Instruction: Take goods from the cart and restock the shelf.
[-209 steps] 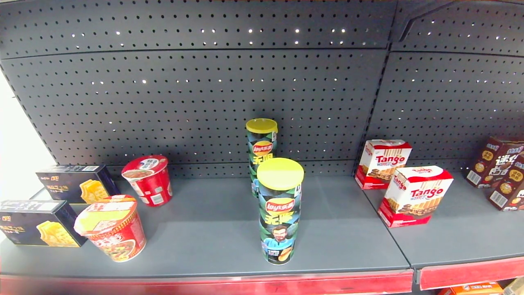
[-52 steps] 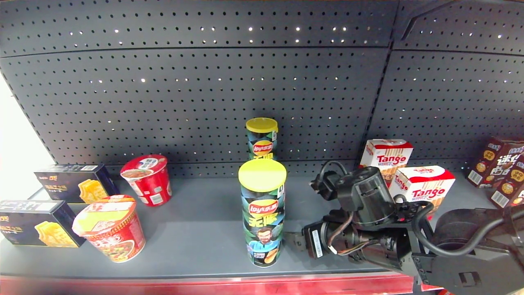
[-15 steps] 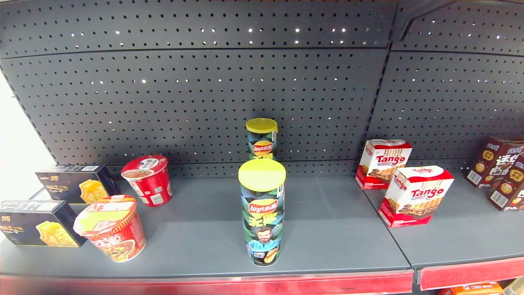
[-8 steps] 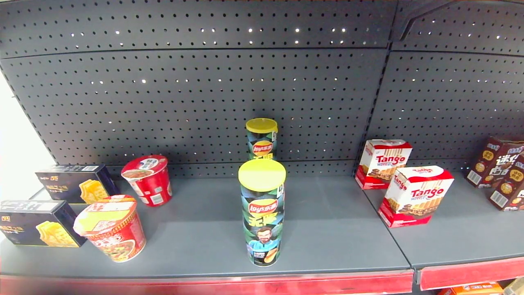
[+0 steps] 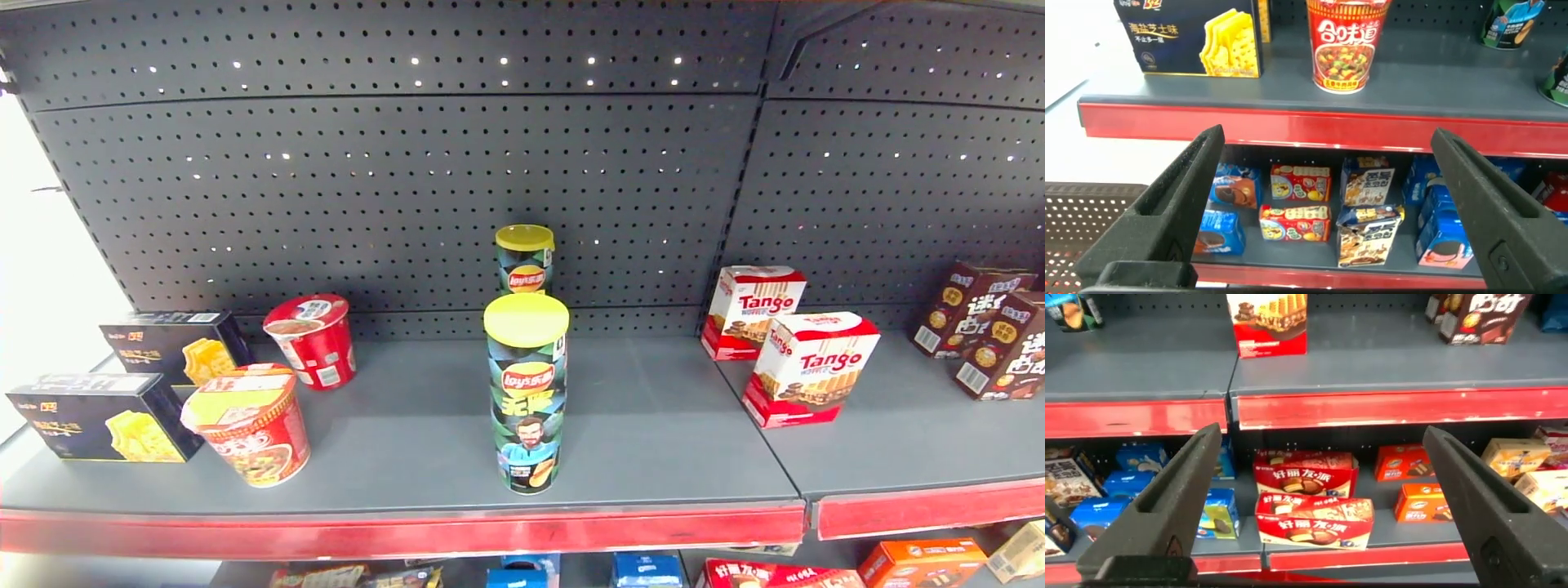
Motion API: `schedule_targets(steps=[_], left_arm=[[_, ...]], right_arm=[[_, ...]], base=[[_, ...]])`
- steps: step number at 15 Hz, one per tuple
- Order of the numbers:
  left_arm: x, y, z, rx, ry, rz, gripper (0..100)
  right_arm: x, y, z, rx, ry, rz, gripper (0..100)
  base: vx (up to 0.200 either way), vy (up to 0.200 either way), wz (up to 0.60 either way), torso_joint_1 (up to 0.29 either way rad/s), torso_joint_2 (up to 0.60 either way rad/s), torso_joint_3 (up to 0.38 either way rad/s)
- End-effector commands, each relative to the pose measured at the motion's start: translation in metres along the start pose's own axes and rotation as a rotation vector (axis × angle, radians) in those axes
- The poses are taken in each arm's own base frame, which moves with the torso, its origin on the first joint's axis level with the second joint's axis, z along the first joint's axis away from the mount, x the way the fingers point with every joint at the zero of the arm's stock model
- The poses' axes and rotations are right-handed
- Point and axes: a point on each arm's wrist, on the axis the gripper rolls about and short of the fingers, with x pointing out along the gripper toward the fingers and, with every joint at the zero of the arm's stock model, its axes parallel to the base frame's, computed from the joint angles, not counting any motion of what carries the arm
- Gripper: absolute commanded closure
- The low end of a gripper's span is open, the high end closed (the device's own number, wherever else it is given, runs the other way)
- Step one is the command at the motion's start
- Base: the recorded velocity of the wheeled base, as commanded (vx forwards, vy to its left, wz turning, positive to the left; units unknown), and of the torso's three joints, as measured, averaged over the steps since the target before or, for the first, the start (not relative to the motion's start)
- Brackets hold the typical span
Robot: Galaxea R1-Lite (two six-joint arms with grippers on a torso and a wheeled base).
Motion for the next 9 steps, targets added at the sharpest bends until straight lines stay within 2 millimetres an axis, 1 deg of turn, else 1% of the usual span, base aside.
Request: schedule_targets(steps=[1,7,8,9], left_arm=[[0.0001,0.0000,0.0001,-0.001,0.001,0.001,0],[0.0001,0.0001,0.0001,-0.002,0.001,0.004,0],[0.0001,0.0001,0.0001,-0.002,0.001,0.004,0],[0.0001,0.0001,0.0001,-0.002,0.001,0.004,0]], right_arm=[[0.0002,0.0000,0.0000,-0.001,0.002,-0.002,0],[0.0002,-0.0001,0.0000,-0.002,0.002,-0.007,0],[0.0002,-0.0001,0.0000,0.004,0.002,-0.007,0],[0.0002,-0.0001,0.0000,0.005,0.002,-0.007,0]], base=[[0.000,0.000,0.00,0.000,0.00,0.000],[0.000,0.000,0.00,0.000,0.00,0.000],[0.000,0.000,0.60,0.002,0.00,0.002],[0.000,0.000,0.00,0.000,0.00,0.000]])
